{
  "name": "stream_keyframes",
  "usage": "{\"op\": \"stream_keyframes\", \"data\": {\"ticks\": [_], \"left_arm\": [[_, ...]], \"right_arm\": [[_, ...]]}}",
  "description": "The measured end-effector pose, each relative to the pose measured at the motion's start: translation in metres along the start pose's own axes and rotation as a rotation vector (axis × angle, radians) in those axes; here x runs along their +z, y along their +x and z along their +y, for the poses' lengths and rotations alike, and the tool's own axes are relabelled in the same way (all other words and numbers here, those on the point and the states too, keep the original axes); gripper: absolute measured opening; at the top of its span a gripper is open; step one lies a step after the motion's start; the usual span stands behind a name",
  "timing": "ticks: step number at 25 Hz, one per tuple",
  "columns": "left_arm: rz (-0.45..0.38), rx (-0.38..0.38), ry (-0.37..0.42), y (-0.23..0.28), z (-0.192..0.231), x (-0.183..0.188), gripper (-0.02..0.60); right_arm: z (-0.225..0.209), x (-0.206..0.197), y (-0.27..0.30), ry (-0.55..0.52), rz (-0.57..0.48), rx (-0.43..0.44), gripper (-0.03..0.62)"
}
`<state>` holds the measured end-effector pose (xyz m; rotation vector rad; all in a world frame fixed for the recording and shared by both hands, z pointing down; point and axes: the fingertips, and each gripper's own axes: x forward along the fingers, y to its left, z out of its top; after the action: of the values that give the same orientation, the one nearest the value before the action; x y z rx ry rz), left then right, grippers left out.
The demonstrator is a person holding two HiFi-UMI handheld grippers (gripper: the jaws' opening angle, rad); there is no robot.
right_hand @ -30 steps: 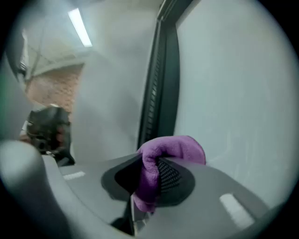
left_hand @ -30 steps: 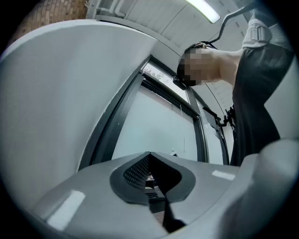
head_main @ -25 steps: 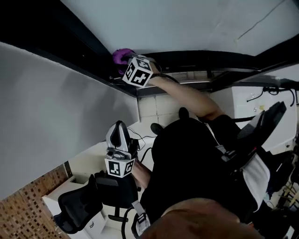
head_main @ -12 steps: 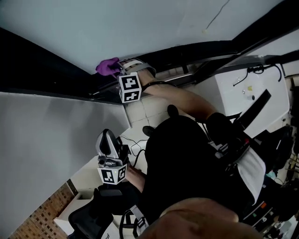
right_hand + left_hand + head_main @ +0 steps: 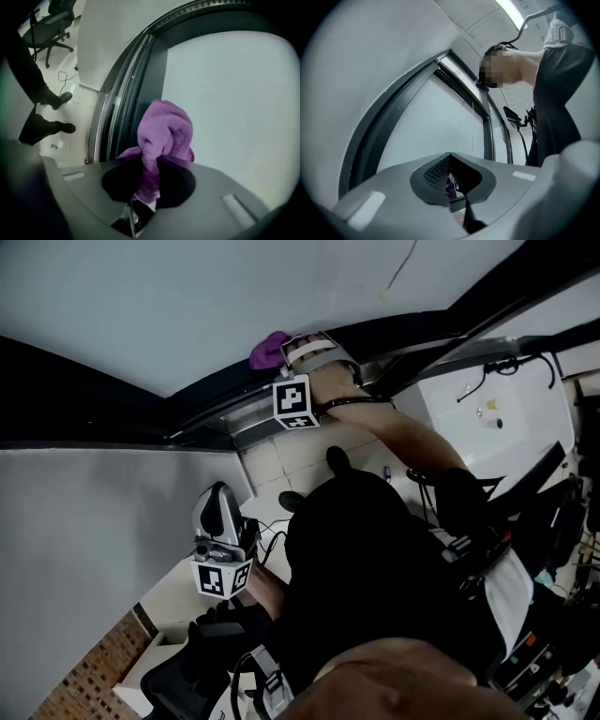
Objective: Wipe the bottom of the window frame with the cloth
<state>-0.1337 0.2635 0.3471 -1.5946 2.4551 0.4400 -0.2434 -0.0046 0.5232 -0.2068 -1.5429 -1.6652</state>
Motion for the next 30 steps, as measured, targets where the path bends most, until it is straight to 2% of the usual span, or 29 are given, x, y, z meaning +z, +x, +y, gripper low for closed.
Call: {"op": "stream_keyframes", "data": {"ticks": [2,4,6,8,11,12,13,14,15,17,20,22,26,30], "left_arm": [[0.004,0.007,0.001,-0.003,-0.005,-0.003,0.000],[0.007,0.022,0.004,-0.010,-0.005,-0.005,0.000],[0.009,0.043,0.008,-0.020,0.000,-0.005,0.000],[0.009,0.075,0.007,-0.034,0.009,-0.003,0.000],[-0.001,0.125,0.009,-0.051,0.020,0.001,0.000],[-0.006,0.138,0.013,-0.056,0.022,0.004,0.000],[-0.012,0.150,0.018,-0.060,0.024,0.006,0.000],[-0.018,0.162,0.022,-0.065,0.026,0.009,0.000],[-0.023,0.176,0.025,-0.069,0.029,0.011,0.000],[-0.026,0.203,0.026,-0.078,0.034,0.014,0.000],[-0.028,0.244,0.026,-0.089,0.038,0.016,0.000],[-0.033,0.260,0.028,-0.094,0.038,0.017,0.000],[-0.013,0.223,0.022,-0.085,0.037,0.014,0.000],[-0.006,0.158,0.023,-0.062,0.029,0.013,0.000]], "right_arm": [[0.009,-0.006,0.000,-0.033,0.018,0.037,0.058],[0.021,-0.010,-0.004,-0.027,0.013,0.114,0.058],[0.023,-0.004,-0.023,0.069,-0.084,0.194,0.061],[0.002,0.026,-0.061,0.271,-0.329,0.242,0.063],[-0.051,0.101,-0.118,0.628,-0.795,0.346,0.063],[-0.065,0.125,-0.125,0.729,-0.905,0.389,0.063],[-0.077,0.147,-0.123,0.809,-0.969,0.415,0.063],[-0.085,0.167,-0.114,0.864,-0.989,0.423,0.063],[-0.090,0.186,-0.100,0.893,-0.975,0.421,0.063],[-0.090,0.223,-0.073,0.867,-0.896,0.406,0.063],[-0.081,0.271,-0.044,0.733,-0.793,0.368,0.063],[-0.077,0.281,-0.039,0.645,-0.767,0.320,0.063],[-0.063,0.261,-0.038,0.445,-0.688,0.180,0.061],[-0.050,0.206,-0.028,0.332,-0.560,0.093,0.060]]}}
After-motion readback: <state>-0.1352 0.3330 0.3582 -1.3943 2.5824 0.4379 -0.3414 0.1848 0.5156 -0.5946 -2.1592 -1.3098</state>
